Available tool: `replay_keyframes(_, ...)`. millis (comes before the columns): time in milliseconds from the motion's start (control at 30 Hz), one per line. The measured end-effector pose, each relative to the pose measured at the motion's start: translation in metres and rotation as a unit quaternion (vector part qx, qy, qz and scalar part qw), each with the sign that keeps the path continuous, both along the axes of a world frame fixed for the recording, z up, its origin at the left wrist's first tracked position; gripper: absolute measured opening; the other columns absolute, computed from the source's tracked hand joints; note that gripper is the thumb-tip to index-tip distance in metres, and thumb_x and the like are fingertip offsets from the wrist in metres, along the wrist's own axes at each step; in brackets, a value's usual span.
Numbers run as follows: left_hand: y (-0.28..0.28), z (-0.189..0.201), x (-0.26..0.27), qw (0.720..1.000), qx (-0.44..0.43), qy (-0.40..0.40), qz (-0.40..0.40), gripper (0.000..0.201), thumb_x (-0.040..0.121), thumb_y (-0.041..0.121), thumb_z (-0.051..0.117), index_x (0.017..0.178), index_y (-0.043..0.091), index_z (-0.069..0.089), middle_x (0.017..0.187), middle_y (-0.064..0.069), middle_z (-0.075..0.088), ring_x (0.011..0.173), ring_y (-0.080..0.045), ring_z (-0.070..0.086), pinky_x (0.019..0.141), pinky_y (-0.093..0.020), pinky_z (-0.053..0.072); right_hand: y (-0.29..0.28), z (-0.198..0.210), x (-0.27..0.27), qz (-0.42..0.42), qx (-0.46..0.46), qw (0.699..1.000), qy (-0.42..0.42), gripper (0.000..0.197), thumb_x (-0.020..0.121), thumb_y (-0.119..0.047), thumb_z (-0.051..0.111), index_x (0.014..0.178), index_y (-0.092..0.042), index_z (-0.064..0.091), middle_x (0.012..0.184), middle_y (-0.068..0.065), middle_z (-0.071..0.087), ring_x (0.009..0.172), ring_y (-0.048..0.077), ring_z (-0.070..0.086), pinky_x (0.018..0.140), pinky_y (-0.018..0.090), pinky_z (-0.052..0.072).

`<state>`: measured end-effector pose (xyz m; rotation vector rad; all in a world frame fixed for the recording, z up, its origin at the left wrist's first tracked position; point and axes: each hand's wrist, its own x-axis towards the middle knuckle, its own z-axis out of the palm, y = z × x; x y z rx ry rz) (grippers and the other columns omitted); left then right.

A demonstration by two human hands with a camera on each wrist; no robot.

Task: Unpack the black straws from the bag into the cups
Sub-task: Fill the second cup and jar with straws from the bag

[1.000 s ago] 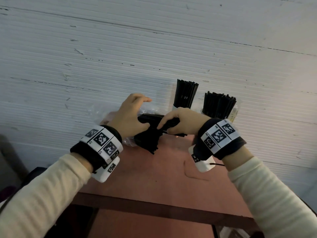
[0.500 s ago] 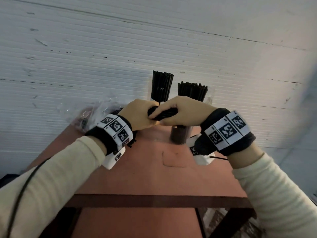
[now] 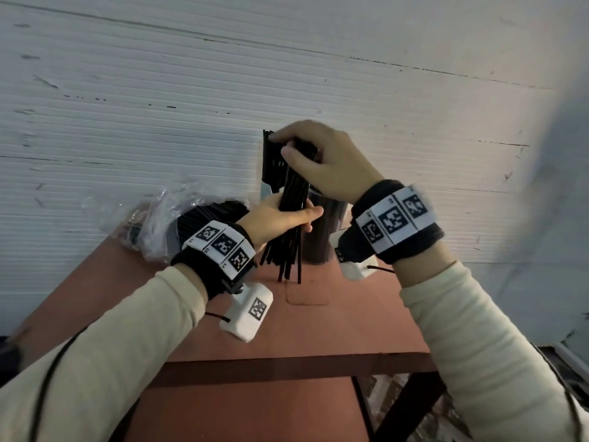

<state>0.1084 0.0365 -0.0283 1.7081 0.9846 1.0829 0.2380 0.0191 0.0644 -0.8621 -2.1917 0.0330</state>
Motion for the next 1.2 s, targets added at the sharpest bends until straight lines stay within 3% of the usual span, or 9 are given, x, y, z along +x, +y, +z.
replay_keyframes(167,0.007,-0.017,-0.004,0.995,-0.080,0.037,-0.042,0.012,0.083,0.021,0.074,0.083,0.014,0.065,0.078,-0.007,0.066,0.082,-0.016,0.064,0.093,-0.031,0.048,0.010,-0.028,-0.001,-0.027,-0.029,0.996,-0.085,0.027,0.096,-0.024,0.055,0.120,-0.016,0.064,0.120,-0.002,0.064,0.113,0.009,0.055,0.101,0.022,0.038)
replay_keyframes(333,0.006,-0.021,-0.002,0.990,-0.118,0.063,-0.034,0.018,0.087,0.028,0.069,0.076,0.014,0.063,0.080,-0.003,0.067,0.082,-0.011,0.066,0.074,-0.014,0.050,0.010,-0.028,0.000,-0.027,-0.022,0.998,-0.046,0.027,0.093,-0.024,0.060,0.117,-0.014,0.065,0.115,0.000,0.064,0.107,0.011,0.057,0.095,0.017,0.038)
replay_keyframes(467,0.008,-0.023,0.002,0.991,-0.122,0.053,0.004,0.032,0.090,0.037,0.064,0.074,0.010,0.059,0.075,-0.005,0.062,0.082,-0.016,0.064,0.092,-0.030,0.045,0.012,-0.031,0.000,-0.050,-0.004,0.998,-0.040,0.022,0.090,-0.025,0.062,0.109,-0.015,0.067,0.111,0.000,0.060,0.103,0.013,0.053,0.089,0.014,0.032)
replay_keyframes(600,0.010,-0.024,0.003,0.981,-0.180,0.076,-0.001,0.031,0.088,0.039,0.066,0.090,0.009,0.066,0.085,-0.005,0.066,0.089,-0.017,0.063,0.086,-0.027,0.047,0.013,-0.038,0.001,-0.074,0.014,0.994,-0.073,0.022,0.090,-0.026,0.061,0.106,-0.012,0.065,0.109,0.003,0.061,0.102,0.024,0.053,0.089,0.022,0.030)
replay_keyframes(767,0.014,-0.025,0.000,0.983,-0.161,0.084,0.014,0.062,0.075,0.061,0.068,0.096,0.002,0.067,0.063,0.004,0.061,0.086,-0.018,0.066,0.107,-0.040,0.039,0.001,-0.034,0.009,-0.068,0.024,0.996,-0.048,0.052,0.089,-0.033,0.065,0.135,-0.016,0.050,0.129,0.003,0.052,0.119,0.021,0.044,0.096,0.021,0.026)
replay_keyframes(933,-0.003,0.002,-0.002,0.994,-0.074,0.062,-0.045,0.034,0.092,0.043,0.058,0.076,0.014,0.053,0.063,0.003,0.053,0.077,-0.015,0.066,0.097,-0.033,0.044,-0.008,-0.027,0.024,-0.100,-0.016,0.992,0.072,0.083,0.075,-0.054,0.073,0.142,-0.020,0.036,0.131,-0.003,0.043,0.121,0.013,0.038,0.101,0.027,0.036)
replay_keyframes(1000,-0.013,0.015,0.000,0.989,-0.046,0.093,-0.106,0.032,0.096,0.032,0.056,0.071,0.012,0.051,0.065,-0.002,0.052,0.072,-0.012,0.065,0.080,-0.023,0.047,-0.008,-0.026,0.028,-0.097,-0.084,0.989,0.070,0.073,0.069,-0.060,0.074,0.127,-0.024,0.049,0.120,-0.004,0.047,0.114,0.012,0.043,0.094,0.026,0.040)
replay_keyframes(1100,-0.024,0.026,0.005,0.977,-0.027,0.112,-0.178,0.036,0.095,0.016,0.059,0.058,0.018,0.061,0.066,-0.008,0.056,0.068,-0.015,0.063,0.076,-0.031,0.054,-0.009,-0.029,0.030,0.016,-0.192,0.981,0.030,0.056,0.072,-0.051,0.078,0.103,-0.007,0.063,0.104,0.012,0.064,0.098,0.023,0.062,0.083,0.038,0.053)
replay_keyframes(1200,-0.029,0.030,0.008,0.963,-0.007,0.149,-0.224,0.041,0.093,0.003,0.058,0.056,0.020,0.066,0.062,0.000,0.058,0.063,-0.007,0.061,0.069,-0.020,0.050,-0.015,-0.037,0.027,0.053,-0.251,0.966,0.012,0.032,0.078,-0.029,0.079,0.100,-0.007,0.071,0.092,-0.002,0.073,0.088,0.008,0.068,0.079,0.022,0.054)
